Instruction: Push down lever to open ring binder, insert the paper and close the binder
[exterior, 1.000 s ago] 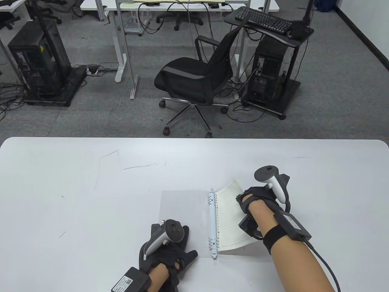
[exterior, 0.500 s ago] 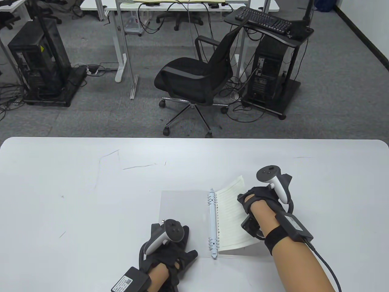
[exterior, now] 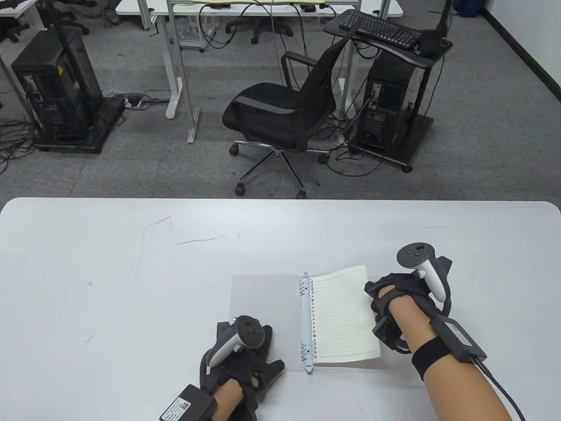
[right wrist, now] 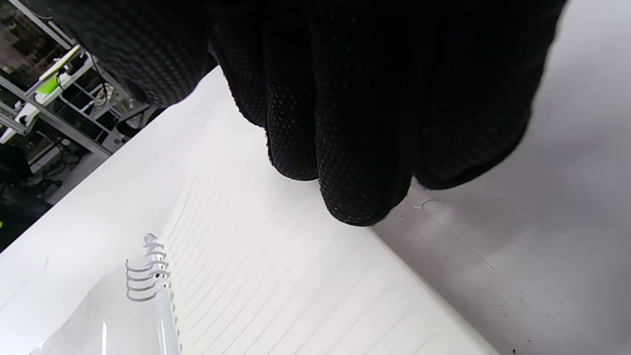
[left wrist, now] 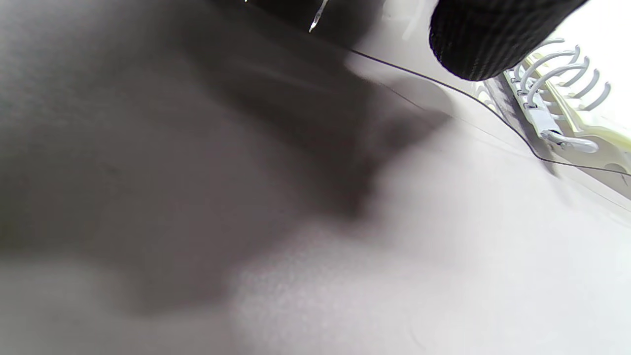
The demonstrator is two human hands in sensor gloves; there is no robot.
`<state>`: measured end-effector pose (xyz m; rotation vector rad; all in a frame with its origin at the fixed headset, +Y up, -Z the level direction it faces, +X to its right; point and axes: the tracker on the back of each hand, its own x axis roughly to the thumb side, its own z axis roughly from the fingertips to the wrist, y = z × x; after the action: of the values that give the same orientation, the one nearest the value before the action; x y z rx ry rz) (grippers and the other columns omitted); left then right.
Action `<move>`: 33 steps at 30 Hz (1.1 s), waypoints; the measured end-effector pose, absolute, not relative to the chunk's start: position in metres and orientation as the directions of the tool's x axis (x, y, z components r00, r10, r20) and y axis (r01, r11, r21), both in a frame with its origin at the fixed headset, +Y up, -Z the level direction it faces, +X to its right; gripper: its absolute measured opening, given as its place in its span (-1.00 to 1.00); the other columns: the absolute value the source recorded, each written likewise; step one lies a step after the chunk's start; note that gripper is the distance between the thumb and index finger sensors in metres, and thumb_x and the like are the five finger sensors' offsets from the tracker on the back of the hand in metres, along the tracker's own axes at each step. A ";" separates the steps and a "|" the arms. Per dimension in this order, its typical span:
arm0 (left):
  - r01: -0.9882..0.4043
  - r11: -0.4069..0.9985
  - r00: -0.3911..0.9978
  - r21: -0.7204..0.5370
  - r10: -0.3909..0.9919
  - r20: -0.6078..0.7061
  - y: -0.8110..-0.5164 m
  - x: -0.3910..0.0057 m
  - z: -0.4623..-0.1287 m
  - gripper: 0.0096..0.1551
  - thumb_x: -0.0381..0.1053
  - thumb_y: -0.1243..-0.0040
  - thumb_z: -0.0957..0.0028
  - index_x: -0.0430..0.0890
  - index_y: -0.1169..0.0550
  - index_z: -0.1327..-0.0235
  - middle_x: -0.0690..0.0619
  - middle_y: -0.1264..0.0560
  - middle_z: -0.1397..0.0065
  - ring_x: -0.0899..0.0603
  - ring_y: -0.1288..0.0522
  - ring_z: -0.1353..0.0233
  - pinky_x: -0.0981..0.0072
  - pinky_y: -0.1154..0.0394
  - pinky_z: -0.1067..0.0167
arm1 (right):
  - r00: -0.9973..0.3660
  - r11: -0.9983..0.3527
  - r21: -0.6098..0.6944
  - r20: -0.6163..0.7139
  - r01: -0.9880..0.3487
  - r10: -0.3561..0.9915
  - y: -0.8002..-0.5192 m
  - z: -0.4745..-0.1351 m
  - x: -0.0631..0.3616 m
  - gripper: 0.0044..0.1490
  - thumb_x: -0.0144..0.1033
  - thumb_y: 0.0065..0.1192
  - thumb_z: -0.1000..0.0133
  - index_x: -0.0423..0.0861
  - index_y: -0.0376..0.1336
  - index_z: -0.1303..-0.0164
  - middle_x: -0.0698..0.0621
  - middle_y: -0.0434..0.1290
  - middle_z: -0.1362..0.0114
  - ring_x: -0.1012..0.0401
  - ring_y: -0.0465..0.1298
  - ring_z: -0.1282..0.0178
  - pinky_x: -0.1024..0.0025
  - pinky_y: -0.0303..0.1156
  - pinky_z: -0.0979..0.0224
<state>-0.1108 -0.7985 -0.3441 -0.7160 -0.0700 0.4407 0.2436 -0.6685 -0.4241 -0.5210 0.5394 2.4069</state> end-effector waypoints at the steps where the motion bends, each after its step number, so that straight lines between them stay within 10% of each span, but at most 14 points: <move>1: -0.368 0.667 0.906 -0.648 0.414 -0.088 -0.799 -0.111 -0.344 0.01 0.44 -0.07 -0.03 0.31 0.23 -0.46 0.27 0.51 -0.60 -0.17 0.65 -0.53 -0.18 0.51 -0.33 | -0.735 -0.729 0.248 -0.476 -0.638 0.482 -0.668 -0.423 0.245 -0.29 0.01 0.34 -0.08 -0.14 0.38 -0.35 -0.09 0.69 -0.21 -0.05 0.80 0.08 0.11 0.72 0.11; 6: -0.372 0.666 0.905 -0.647 0.415 -0.093 -0.798 -0.112 -0.344 0.01 0.44 -0.08 -0.03 0.31 0.23 -0.46 0.27 0.51 -0.60 -0.16 0.65 -0.53 -0.18 0.51 -0.33 | -0.789 -0.749 0.249 -0.225 -0.614 0.572 -0.670 -0.415 0.234 -0.26 0.00 0.29 -0.09 -0.15 0.33 -0.41 -0.14 0.61 -0.33 -0.17 0.68 -0.13 -0.06 0.61 -0.08; 11: -0.378 0.668 0.904 -0.641 0.416 -0.099 -0.797 -0.113 -0.345 0.01 0.44 -0.08 -0.03 0.30 0.23 -0.46 0.27 0.51 -0.60 -0.16 0.65 -0.53 -0.18 0.51 -0.33 | -0.905 -0.899 0.262 0.153 -0.351 0.398 -0.696 -0.385 0.213 -0.23 0.00 0.22 -0.10 0.00 0.23 -0.54 -0.04 0.25 -0.70 -0.13 0.05 -0.68 -0.30 0.07 -0.50; 16: -0.393 0.671 0.898 -0.629 0.427 -0.105 -0.796 -0.116 -0.346 0.00 0.44 -0.08 -0.03 0.30 0.22 -0.46 0.27 0.51 -0.60 -0.17 0.65 -0.53 -0.18 0.51 -0.33 | -0.981 -0.963 0.220 0.080 -0.157 0.178 -0.735 -0.369 0.227 -0.22 -0.04 0.15 -0.13 0.05 0.13 -0.60 0.00 0.10 -0.77 -0.11 -0.12 -0.71 -0.36 -0.12 -0.50; 33: -0.540 0.734 0.833 -0.412 0.395 -0.388 -0.797 -0.168 -0.363 0.28 0.39 -0.35 0.09 0.10 0.23 -0.50 0.06 0.66 -0.49 -0.29 0.64 -0.54 -0.25 0.46 -0.39 | -0.892 -0.804 0.390 -0.147 -0.449 0.427 -0.782 -0.370 0.279 -0.18 -0.09 0.07 -0.18 0.06 -0.07 -0.65 -0.01 -0.28 -0.77 -0.14 -0.42 -0.63 -0.38 -0.33 -0.46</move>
<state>-0.1681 -0.7973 -0.3627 -0.5388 0.2846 0.5218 0.2788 -0.7817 -0.3698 -0.0709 0.5825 2.6106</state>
